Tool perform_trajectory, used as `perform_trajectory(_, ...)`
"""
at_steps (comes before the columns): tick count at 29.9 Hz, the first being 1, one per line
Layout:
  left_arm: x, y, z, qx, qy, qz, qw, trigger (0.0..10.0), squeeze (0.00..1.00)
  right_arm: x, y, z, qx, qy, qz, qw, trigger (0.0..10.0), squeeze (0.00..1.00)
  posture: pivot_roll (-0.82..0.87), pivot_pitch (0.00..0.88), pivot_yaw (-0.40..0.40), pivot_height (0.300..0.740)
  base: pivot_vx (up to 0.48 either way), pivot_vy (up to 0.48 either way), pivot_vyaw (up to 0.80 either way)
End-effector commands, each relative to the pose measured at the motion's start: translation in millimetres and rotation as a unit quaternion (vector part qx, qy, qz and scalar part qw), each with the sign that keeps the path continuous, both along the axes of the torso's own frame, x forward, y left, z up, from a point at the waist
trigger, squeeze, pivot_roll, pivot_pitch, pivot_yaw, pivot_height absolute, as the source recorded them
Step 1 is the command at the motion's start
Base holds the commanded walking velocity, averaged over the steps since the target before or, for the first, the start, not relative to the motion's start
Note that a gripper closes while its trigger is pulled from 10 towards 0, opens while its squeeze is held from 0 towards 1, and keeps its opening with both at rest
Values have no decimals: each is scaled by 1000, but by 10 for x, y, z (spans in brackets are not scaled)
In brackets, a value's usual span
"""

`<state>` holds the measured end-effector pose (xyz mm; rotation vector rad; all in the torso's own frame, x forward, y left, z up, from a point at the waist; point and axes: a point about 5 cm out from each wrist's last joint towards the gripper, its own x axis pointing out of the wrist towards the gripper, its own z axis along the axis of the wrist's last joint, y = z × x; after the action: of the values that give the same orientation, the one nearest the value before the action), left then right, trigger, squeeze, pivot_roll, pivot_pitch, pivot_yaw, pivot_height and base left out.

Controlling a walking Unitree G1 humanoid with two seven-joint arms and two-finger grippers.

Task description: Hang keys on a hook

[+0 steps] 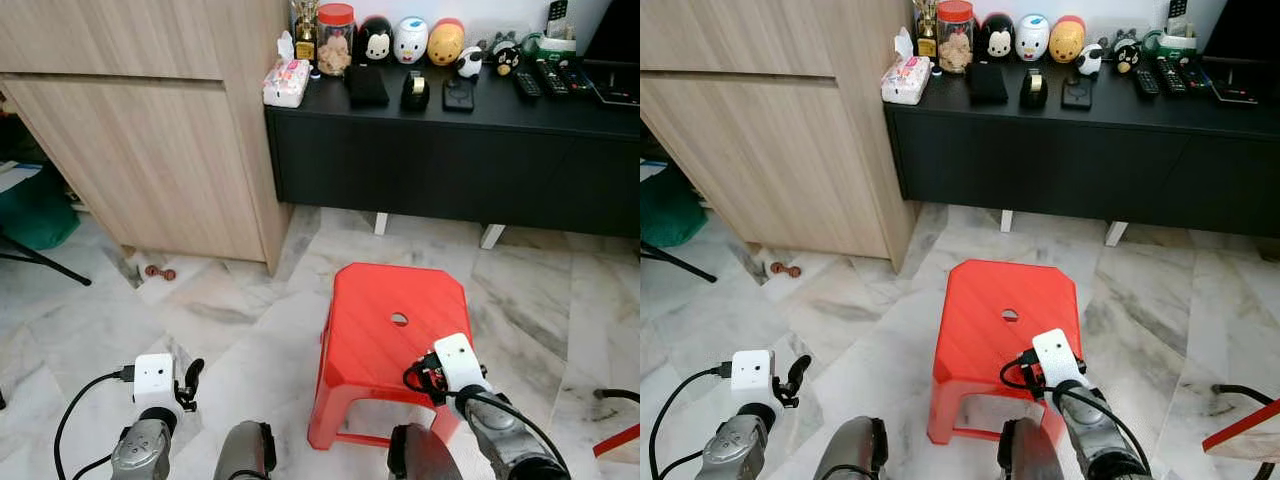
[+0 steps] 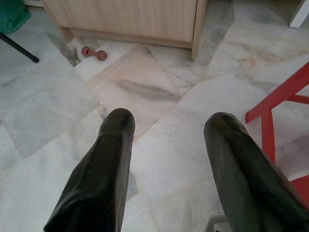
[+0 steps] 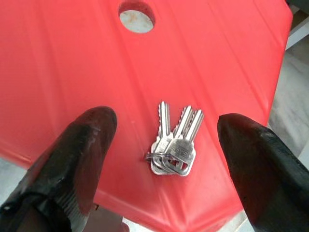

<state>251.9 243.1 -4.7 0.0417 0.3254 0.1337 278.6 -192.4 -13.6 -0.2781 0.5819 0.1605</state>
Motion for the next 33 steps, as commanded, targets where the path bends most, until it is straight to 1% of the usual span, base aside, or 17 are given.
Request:
perform_trajectory(1, -80, 50, -70, 12, 27, -5, 1000, 10000, 0, -29, -28, -30, -6, 8, -2, 1000, 10000, 0, 155, 153, 8, 611, 0, 0, 0)
perform_trajectory(7, -91, 49, -81, 13, 30, -6, 999, 10000, 0, -21, -22, -24, -4, 6, -2, 1000, 10000, 0, 157, 155, 9, 611, 0, 0, 0)
perform_trajectory(16, -102, 62, -87, 16, 33, -7, 999, 10000, 0, -51, -5, -52, 5, 9, 0, 1000, 10000, 0, 158, 157, 12, 611, 0, 0, 0)
perform_trajectory(17, -102, 62, -87, 16, 34, -8, 999, 10000, 0, -47, -2, -49, 6, 8, 0, 1000, 4471, 0, 158, 157, 12, 611, 0, 0, 0)
perform_trajectory(19, -102, 62, -88, 16, 34, -8, 999, 10000, 0, -46, 0, -47, 6, 8, 1, 1000, 4471, 0, 158, 157, 12, 611, 0, 0, 0)
perform_trajectory(20, -103, 62, -89, 16, 34, -8, 999, 10000, 0, -45, -1, -47, 5, 7, 1, 1000, 2510, 0, 158, 156, 12, 611, 0, 0, 0)
perform_trajectory(21, -104, 62, -90, 16, 34, -8, 999, 10000, 0, -45, -2, -46, 5, 8, 1, 1000, 1843, 0, 158, 156, 12, 611, 0, 0, 0)
perform_trajectory(22, -105, 62, -91, 16, 34, -8, 999, 10000, 0, -45, -4, -47, 5, 8, 1, 1000, 2392, 0, 158, 156, 12, 611, 0, 0, 0)
perform_trajectory(23, -106, 62, -92, 16, 35, -8, 999, 10000, 0, -46, -6, -48, 4, 8, 1, 1000, 3804, 0, 159, 156, 12, 611, 0, 0, 0)
perform_trajectory(24, -109, 63, -94, 17, 35, -8, 999, 10000, 0, -45, -5, -48, 4, 8, 0, 1000, 7490, 0, 160, 158, 12, 611, 0, 0, 0)
perform_trajectory(25, -109, 64, -95, 17, 35, -8, 999, 10000, 0, -45, -5, -48, 3, 8, 0, 1000, 7490, 0, 160, 158, 12, 611, 0, 0, 0)
perform_trajectory(26, -111, 64, -96, 17, 36, -8, 999, 10000, 0, -45, -4, -48, 3, 8, 0, 1000, 10000, 0, 161, 158, 12, 611, 0, 0, 0)
perform_trajectory(33, -122, 68, -105, 18, 38, -8, 999, 10000, 0, -59, -24, -62, -4, 14, -4, 1000, 10000, 0, 161, 158, 11, 611, 0, 0, 0)
